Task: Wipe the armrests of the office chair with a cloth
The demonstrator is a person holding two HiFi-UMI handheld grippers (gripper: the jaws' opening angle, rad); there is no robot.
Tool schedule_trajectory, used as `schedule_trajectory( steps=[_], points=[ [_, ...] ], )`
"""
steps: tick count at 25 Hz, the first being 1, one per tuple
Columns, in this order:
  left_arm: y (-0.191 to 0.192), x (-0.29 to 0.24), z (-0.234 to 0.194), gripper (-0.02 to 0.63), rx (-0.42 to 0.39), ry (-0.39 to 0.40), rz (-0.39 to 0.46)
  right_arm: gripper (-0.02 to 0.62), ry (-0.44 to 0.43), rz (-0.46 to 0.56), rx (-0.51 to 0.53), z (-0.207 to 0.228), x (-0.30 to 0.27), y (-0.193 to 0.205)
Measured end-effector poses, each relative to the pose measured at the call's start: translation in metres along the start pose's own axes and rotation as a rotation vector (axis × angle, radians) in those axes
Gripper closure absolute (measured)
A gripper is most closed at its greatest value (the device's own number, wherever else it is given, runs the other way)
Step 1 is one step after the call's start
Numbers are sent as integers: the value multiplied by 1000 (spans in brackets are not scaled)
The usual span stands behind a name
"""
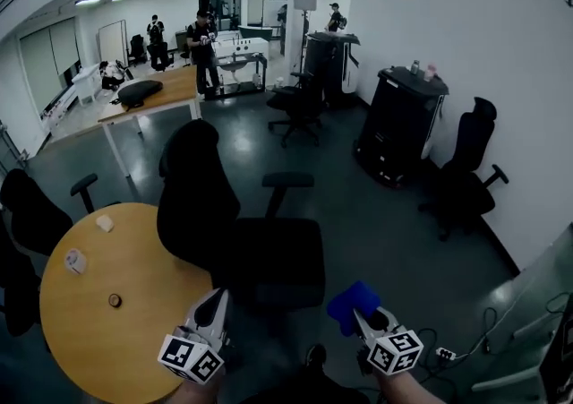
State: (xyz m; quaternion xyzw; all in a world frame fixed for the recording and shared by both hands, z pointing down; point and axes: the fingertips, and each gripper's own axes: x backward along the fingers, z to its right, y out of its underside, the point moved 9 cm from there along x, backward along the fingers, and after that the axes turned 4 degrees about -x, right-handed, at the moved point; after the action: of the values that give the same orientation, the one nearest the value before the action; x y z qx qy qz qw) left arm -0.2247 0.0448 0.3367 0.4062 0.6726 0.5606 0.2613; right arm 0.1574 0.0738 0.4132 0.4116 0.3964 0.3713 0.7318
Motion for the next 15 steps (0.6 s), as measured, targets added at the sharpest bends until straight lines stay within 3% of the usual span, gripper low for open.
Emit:
schedule_trajectory(
  steps=[7, 15],
  points=[
    [20, 76, 96, 589, 28, 110, -109, 495, -165, 18, 60, -78, 86, 20],
    [56, 83, 230, 589, -15, 102, -168, 495, -296, 28, 112, -63, 152, 20]
  ],
)
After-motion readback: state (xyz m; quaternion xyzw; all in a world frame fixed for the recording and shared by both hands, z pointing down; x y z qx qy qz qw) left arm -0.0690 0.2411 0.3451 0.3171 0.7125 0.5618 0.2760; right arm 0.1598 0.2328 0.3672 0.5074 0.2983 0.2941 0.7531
